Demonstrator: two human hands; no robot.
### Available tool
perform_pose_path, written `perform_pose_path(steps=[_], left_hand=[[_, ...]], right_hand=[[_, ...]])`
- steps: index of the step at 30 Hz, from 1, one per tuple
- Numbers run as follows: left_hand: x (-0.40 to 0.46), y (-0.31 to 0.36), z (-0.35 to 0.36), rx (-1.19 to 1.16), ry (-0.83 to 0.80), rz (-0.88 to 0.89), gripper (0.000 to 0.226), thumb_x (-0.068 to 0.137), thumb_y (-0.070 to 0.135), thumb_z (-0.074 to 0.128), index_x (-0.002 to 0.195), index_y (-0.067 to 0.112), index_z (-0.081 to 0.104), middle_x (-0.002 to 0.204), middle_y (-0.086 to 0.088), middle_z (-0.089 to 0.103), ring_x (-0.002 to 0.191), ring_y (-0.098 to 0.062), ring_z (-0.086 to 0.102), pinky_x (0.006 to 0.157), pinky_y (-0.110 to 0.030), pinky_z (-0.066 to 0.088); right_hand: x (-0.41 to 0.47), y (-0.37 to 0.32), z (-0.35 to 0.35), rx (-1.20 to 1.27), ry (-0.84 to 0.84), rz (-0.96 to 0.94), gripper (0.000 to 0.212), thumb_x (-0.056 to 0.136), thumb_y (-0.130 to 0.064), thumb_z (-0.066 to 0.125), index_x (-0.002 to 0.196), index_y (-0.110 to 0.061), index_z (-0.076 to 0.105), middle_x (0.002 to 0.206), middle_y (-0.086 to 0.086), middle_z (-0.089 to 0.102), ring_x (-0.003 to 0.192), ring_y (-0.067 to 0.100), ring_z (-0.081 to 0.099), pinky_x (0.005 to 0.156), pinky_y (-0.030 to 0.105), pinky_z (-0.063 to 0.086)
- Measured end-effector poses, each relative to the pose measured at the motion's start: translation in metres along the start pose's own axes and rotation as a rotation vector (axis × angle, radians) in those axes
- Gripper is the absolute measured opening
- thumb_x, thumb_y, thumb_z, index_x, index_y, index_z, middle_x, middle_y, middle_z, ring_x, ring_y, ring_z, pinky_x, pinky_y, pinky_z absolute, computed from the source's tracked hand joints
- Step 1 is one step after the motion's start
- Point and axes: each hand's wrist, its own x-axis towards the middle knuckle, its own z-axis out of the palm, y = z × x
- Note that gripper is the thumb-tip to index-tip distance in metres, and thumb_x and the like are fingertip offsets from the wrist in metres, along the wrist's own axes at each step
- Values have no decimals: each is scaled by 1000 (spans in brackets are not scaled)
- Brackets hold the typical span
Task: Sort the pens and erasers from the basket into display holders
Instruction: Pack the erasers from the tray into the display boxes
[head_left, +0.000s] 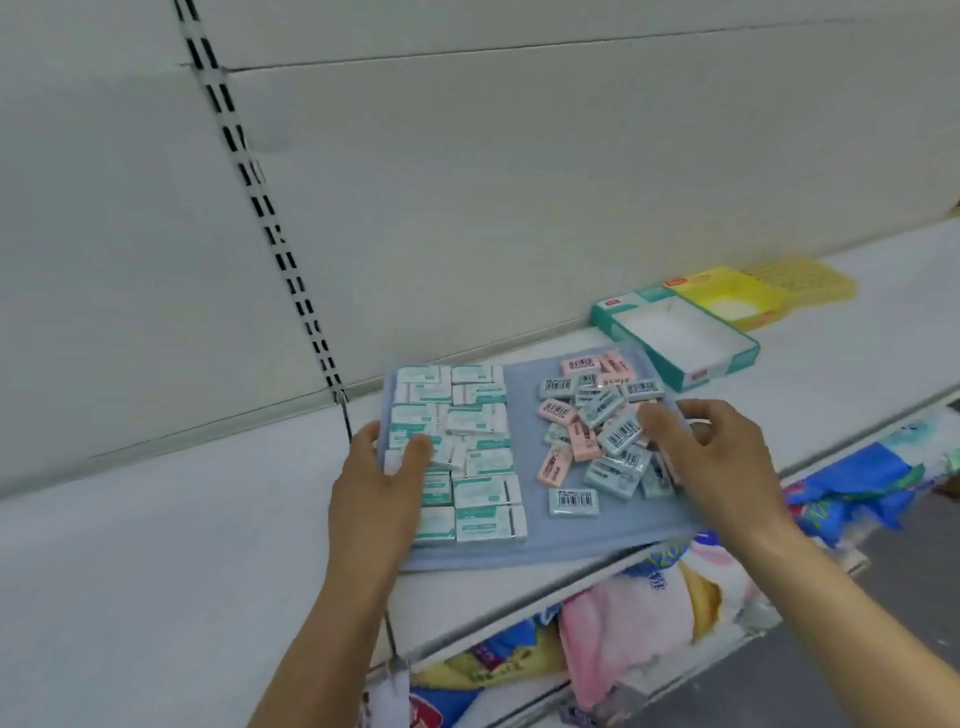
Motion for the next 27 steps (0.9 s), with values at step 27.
perform_pose_path(steps=[27], left_hand=[[10, 15, 32, 434, 300, -94, 52, 93, 58, 45, 134, 27, 54, 135, 6, 40, 132, -18, 29, 110, -37, 30]], right_hand=[[118, -50, -9, -1087, -467, -744, 46, 98, -60, 24, 74, -24, 39, 69, -5, 36, 74, 21, 48, 60, 29, 33]])
